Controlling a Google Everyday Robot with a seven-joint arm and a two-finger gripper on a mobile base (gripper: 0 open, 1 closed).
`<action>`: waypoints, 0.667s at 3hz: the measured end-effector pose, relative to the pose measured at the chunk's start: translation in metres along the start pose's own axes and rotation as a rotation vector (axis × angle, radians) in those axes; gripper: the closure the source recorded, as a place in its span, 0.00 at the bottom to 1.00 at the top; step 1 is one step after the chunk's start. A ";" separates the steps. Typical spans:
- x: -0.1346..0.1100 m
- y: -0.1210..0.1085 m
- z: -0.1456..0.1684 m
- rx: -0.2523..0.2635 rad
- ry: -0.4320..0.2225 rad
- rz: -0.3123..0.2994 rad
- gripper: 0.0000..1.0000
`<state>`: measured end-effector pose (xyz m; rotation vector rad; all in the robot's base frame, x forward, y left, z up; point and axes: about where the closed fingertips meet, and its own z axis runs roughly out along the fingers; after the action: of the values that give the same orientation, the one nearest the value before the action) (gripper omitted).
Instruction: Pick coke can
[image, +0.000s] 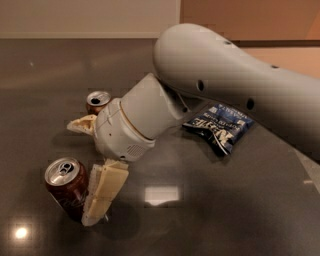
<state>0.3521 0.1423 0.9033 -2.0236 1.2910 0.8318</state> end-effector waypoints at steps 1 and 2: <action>0.001 0.002 0.010 -0.020 -0.005 -0.001 0.00; 0.001 0.002 0.013 -0.032 -0.012 0.000 0.18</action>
Offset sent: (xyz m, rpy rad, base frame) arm -0.0020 0.0097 -0.0146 0.0070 0.0454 0.0341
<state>0.3478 0.1512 0.8943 -2.0407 1.2781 0.8686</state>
